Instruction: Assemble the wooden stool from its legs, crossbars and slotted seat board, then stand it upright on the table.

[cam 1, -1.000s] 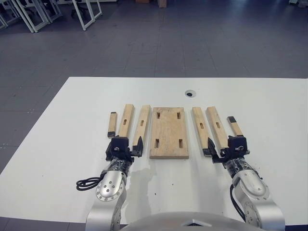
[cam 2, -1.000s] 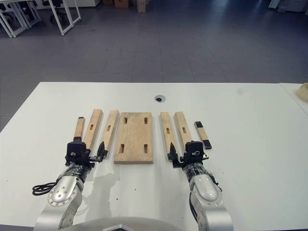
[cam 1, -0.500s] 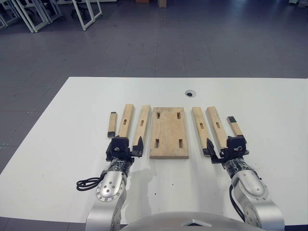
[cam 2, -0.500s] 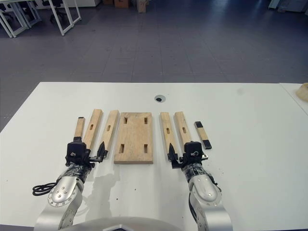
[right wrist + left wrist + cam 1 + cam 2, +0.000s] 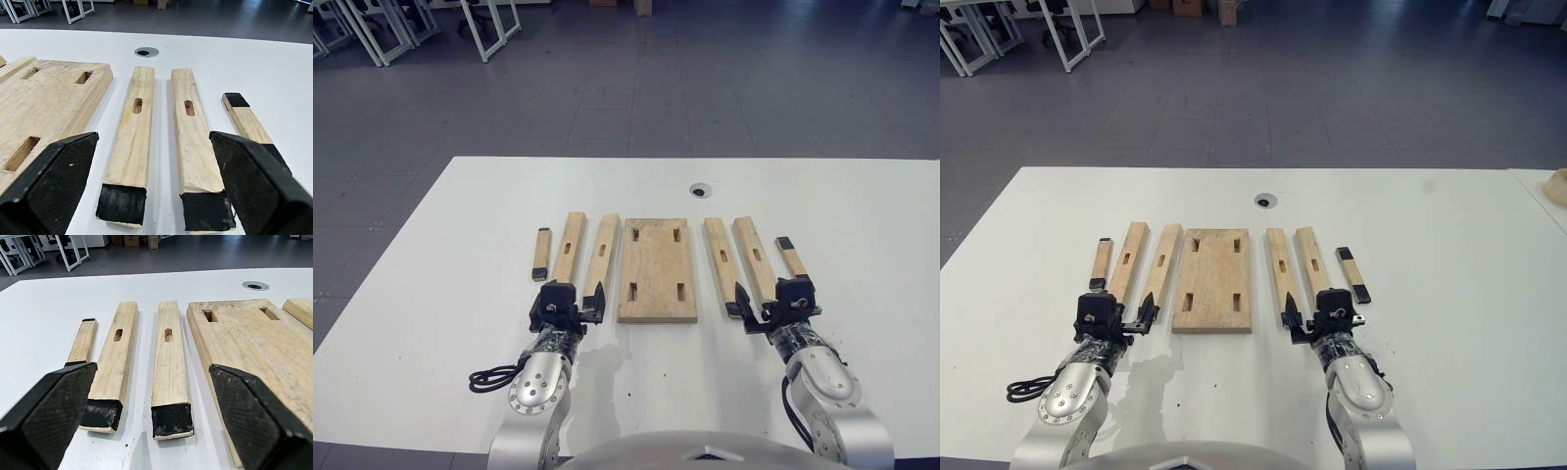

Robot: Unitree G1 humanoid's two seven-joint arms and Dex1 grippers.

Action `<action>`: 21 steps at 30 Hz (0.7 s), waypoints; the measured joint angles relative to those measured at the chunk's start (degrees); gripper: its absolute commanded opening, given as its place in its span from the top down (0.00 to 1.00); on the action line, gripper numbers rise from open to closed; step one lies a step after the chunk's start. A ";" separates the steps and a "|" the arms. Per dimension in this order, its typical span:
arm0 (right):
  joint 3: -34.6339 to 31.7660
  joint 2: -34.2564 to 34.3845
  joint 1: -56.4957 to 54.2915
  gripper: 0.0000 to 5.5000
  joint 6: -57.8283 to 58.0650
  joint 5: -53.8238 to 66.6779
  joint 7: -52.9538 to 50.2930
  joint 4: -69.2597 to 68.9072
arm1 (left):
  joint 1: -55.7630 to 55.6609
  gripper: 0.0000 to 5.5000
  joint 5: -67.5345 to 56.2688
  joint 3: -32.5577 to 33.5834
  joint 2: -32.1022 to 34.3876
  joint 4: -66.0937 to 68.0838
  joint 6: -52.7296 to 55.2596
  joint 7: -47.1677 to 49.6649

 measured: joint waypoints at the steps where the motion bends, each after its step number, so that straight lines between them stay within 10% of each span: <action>1: -0.06 -0.27 -0.06 0.24 0.01 0.03 0.15 0.08 | 0.14 0.23 0.00 0.00 -0.05 0.01 -0.07 0.02; 21: -20.50 -16.57 -22.33 0.24 2.82 14.14 17.45 29.94 | 0.69 0.23 -0.03 0.13 -2.08 -0.22 -0.08 1.02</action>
